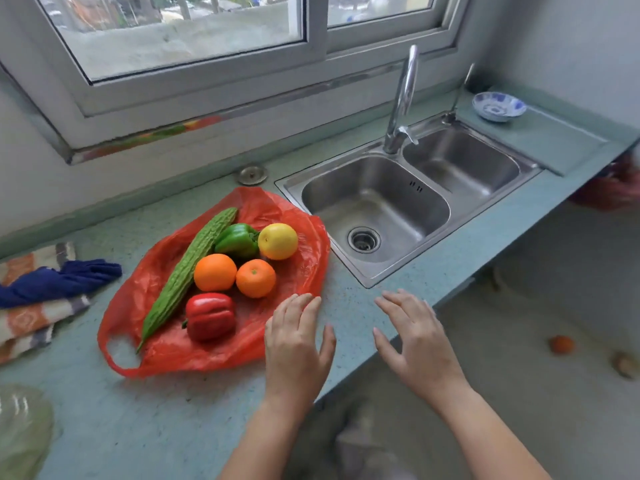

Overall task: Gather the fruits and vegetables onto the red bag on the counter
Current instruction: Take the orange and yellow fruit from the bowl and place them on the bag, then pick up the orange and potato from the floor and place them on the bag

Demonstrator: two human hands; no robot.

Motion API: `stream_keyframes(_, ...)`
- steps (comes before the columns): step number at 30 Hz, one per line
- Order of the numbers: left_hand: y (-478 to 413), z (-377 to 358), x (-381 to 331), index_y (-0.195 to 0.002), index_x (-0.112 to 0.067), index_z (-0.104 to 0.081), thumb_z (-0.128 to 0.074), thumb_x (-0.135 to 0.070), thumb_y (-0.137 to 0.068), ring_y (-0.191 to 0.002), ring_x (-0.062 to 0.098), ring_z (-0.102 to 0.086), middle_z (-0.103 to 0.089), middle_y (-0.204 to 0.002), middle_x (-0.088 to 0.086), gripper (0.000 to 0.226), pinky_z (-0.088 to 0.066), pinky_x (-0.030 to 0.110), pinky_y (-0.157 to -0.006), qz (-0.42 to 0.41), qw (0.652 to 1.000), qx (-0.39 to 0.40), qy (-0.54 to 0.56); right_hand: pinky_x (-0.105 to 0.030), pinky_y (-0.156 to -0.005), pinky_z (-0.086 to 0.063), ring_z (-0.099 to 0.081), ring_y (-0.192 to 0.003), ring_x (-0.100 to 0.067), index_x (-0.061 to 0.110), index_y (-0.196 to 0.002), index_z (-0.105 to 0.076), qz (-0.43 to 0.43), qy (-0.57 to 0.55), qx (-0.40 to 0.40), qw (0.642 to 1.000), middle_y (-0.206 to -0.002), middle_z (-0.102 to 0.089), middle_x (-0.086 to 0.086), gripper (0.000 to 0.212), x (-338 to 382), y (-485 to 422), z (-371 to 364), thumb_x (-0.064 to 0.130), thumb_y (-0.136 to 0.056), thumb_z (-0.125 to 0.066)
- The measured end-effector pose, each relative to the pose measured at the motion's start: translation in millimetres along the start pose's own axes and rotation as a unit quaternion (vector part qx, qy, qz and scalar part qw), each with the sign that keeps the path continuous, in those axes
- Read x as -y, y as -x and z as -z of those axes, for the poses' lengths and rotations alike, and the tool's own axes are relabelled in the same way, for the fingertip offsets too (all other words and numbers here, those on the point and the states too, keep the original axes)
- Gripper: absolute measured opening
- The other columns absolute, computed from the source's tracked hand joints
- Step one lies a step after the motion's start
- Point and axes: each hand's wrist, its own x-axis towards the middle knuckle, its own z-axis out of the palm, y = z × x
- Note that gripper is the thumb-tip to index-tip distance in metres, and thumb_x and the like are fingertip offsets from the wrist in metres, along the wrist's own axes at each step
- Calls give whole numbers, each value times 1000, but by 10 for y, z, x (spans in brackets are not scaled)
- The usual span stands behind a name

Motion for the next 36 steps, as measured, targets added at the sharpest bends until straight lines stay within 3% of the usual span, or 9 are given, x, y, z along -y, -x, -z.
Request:
stream_keyframes(4,83,-103,-284,-107,-7,-62,-48,-29,-80,-108,25,-47,-63,-110,10,38,-34,36,-88,-39,998,40,28,-54,-96,-34,-53,-113,-28,10,-113,-60,-61,11,-26,998,-115,-63,-9,43,-125,326,269,35,-80,-45)
stream_keyframes(10,86,-316,-857,-105,-8,-63,-48,-30,-81,-104,23,-51,-65,-107,8,35,-39,37,-88,-105,988,78,77,-53,-96,-37,-53,-112,-28,10,-111,-62,-140,24,-91,986,-114,-63,-8,43,-476,720,603,35,-79,-45)
stream_keyframes(18,139,-961,-2020,-105,-9,-62,-47,-29,-82,-102,24,-53,-64,-107,6,34,-39,34,-87,-191,965,131,120,-46,-97,-33,-50,-114,-26,11,-112,-60,-244,37,-139,959,-116,-62,-8,43,-1429,1409,1217,35,-80,-44)
stream_keyframes(28,447,-2011,-3984,-109,-11,-58,-46,-28,-80,-109,21,-48,-62,-112,4,36,-33,30,-90,-296,918,212,160,-41,-91,-34,-56,-108,-31,7,-110,-61,-341,113,-193,913,-111,-64,-13,43,-2845,2396,2268,34,-81,-44)
stream_keyframes(36,751,-2553,-4834,-108,-11,-59,-45,-30,-81,-108,20,-47,-62,-111,3,36,-41,36,-88,-355,880,262,178,-30,-93,-34,-49,-108,-25,3,-107,-63,-400,138,-255,870,-106,-65,-15,43,-3420,3044,2675,32,-82,-45)
